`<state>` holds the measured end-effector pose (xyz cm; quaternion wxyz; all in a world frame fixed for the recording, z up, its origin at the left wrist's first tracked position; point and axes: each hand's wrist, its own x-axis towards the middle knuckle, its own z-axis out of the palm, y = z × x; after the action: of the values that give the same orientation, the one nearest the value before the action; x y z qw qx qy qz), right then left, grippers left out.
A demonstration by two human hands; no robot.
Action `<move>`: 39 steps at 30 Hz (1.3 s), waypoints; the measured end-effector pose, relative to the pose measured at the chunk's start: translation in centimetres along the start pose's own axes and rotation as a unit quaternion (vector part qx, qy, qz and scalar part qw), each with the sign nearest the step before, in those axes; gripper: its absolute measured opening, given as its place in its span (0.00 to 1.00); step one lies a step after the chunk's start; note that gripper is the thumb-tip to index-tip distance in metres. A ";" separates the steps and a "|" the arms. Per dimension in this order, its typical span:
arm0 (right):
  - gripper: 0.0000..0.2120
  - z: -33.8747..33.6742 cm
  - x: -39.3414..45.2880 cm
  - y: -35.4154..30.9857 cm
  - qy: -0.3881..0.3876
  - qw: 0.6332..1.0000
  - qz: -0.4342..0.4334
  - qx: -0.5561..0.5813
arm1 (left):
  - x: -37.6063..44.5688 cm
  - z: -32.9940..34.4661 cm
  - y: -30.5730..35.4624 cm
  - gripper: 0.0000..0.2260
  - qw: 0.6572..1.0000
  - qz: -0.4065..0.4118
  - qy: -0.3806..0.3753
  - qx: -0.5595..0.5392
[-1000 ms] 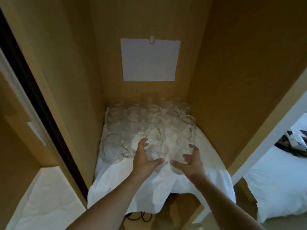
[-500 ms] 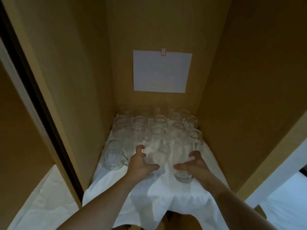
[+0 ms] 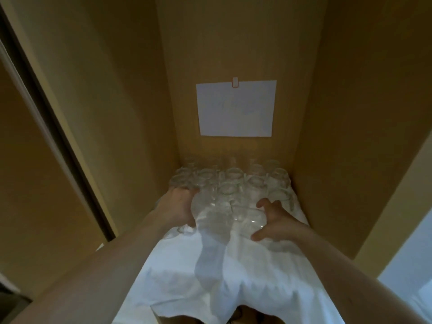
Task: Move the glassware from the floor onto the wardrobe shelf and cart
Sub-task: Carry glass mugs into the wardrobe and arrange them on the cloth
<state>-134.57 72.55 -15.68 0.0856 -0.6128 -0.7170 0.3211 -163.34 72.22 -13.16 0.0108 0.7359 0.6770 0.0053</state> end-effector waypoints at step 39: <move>0.51 8.3 0.5 -10.0 0.192 0.950 -0.014 -0.246 | 0.4 4.3 -1.0 0.34 0.983 0.095 0.091 -0.130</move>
<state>-147.23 69.61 -16.65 0.0725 -0.6551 -0.7520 0.0105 -164.19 72.64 -17.46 0.0442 0.7855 0.5959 0.1610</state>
